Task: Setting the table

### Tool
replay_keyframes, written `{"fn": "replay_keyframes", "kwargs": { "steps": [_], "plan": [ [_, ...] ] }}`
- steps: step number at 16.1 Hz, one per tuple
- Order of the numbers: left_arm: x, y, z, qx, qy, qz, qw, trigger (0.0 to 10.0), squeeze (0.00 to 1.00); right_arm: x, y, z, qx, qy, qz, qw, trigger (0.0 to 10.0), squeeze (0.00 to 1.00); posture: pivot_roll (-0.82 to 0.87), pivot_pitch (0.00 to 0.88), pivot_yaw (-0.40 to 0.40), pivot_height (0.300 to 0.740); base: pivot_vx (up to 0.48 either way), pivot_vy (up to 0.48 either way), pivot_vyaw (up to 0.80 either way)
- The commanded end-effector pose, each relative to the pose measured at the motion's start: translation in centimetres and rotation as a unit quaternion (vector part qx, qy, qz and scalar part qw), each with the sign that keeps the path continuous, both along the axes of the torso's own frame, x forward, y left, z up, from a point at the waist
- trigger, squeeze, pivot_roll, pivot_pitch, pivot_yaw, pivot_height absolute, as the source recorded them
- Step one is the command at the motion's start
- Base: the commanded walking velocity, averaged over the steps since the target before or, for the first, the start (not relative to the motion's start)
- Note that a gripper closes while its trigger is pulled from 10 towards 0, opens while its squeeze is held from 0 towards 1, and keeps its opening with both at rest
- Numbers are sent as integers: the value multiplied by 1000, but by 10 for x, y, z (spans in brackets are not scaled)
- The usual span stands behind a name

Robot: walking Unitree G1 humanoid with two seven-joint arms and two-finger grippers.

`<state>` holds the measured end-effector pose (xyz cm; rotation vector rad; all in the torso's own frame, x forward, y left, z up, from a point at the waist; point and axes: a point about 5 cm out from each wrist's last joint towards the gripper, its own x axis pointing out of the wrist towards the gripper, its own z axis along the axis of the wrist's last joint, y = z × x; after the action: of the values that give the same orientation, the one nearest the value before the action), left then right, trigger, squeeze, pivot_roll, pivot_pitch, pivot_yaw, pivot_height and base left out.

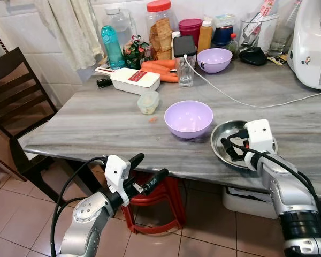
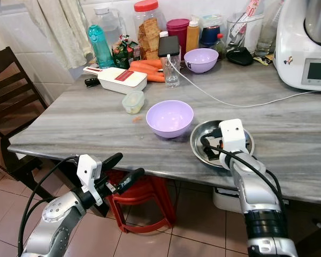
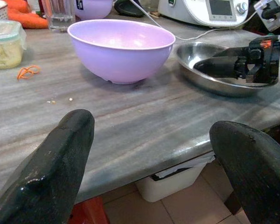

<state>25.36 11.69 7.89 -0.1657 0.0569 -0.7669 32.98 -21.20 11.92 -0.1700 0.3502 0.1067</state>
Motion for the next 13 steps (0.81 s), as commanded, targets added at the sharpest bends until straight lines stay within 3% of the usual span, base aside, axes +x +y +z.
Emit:
{"fn": "replay_keyframes", "kwargs": {
  "steps": [1,13],
  "plan": [
    [0,4,0,12,0,2,1000,10000,0,7,7,5,1,-7,12,1000,10000,0,-114,0,147,740,0,0,0],
    [-2,7,-3,17,4,11,1000,10000,0,21,36,0,42,9,54,998,10000,0,-98,0,138,740,0,0,0]
  ]
}}
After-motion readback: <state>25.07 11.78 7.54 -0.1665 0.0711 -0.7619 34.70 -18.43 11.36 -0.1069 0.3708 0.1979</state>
